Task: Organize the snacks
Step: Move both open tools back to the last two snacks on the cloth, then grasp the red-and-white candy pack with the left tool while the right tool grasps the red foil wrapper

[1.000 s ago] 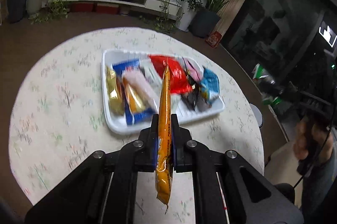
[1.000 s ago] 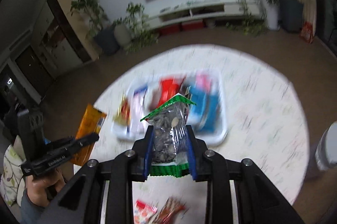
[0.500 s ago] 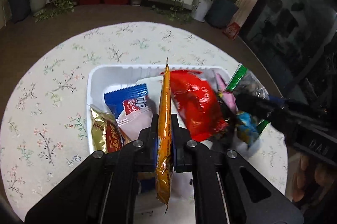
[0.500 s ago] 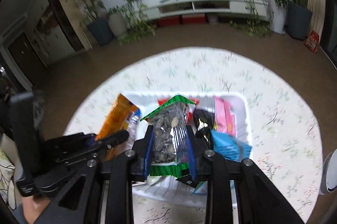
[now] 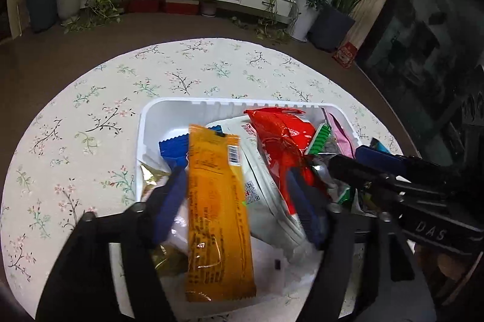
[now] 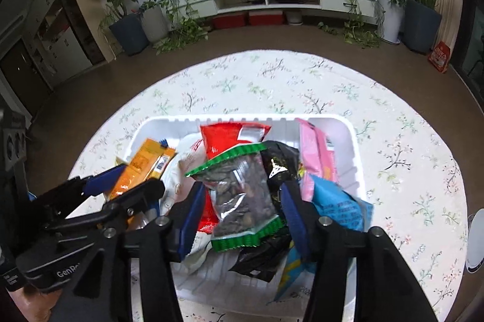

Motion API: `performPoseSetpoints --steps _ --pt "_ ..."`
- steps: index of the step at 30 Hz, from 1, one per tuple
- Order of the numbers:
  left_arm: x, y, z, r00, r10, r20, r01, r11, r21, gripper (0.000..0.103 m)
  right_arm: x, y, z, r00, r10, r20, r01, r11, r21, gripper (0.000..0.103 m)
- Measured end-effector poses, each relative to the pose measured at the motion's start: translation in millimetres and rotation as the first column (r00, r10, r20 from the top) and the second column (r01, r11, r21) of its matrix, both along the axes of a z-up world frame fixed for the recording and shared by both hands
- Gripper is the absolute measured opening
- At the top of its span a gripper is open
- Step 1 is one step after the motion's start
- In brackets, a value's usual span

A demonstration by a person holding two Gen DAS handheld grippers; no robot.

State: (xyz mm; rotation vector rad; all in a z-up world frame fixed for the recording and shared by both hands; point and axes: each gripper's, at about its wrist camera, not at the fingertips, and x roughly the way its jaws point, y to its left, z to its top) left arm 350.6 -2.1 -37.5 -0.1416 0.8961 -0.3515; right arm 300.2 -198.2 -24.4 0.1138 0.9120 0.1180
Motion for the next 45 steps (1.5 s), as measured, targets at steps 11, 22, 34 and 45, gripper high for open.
performPoseSetpoints --steps 11,22,34,45 --pt "-81 15 32 0.993 -0.02 0.113 0.012 0.997 0.076 0.103 -100 -27 37 0.996 0.021 0.084 -0.025 0.999 0.048 0.076" --pt "-214 -13 -1 0.991 -0.137 0.007 0.132 0.969 0.207 0.103 -202 -25 -17 0.997 0.002 -0.08 0.005 0.997 0.08 0.067" --pt "-272 -54 -34 0.987 -0.152 -0.047 0.159 0.956 0.248 0.103 -209 -13 -53 0.987 0.017 -0.163 -0.009 0.999 0.046 0.057" --pt "-260 -76 -49 0.986 -0.143 -0.086 0.163 0.934 0.319 0.102 -209 -25 -57 0.989 0.021 -0.144 -0.013 0.998 0.054 0.032"
